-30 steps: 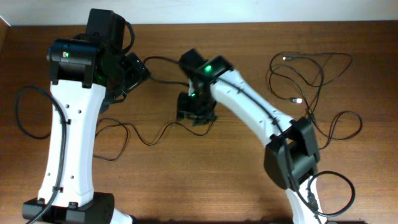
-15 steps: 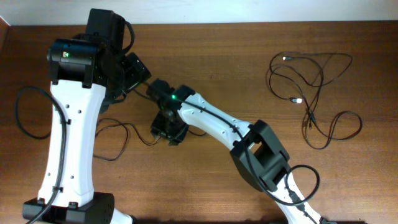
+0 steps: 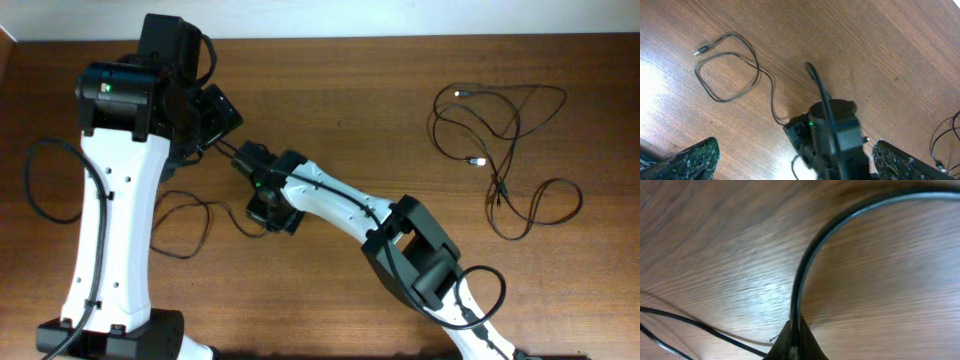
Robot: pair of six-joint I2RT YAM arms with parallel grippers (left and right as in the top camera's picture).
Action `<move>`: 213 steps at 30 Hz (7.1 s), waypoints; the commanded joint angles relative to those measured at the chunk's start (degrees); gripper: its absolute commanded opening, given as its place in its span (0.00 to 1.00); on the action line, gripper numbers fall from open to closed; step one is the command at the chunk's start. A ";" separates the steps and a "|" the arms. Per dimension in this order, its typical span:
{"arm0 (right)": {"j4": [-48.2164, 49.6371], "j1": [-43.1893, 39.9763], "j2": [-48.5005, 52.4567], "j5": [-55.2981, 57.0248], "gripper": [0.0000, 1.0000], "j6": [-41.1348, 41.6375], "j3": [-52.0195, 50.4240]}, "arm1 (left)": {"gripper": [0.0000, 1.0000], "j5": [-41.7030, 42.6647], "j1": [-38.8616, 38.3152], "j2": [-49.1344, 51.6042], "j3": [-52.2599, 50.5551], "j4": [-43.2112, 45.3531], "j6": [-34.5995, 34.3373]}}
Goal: Untangle cables
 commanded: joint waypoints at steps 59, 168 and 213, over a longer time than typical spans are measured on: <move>-20.52 -38.29 -18.10 14.05 0.99 -65.24 0.42 | 0.99 -1.07 0.17 -0.55 0.52 -0.11 0.94; -20.50 -38.25 -18.10 14.05 0.98 -65.24 0.42 | 0.99 4.42 0.46 -96.56 -117.87 88.04 45.92; -19.17 -35.95 -108.93 18.36 0.99 -66.16 -15.91 | 0.99 4.39 0.44 -96.56 -117.87 88.04 45.92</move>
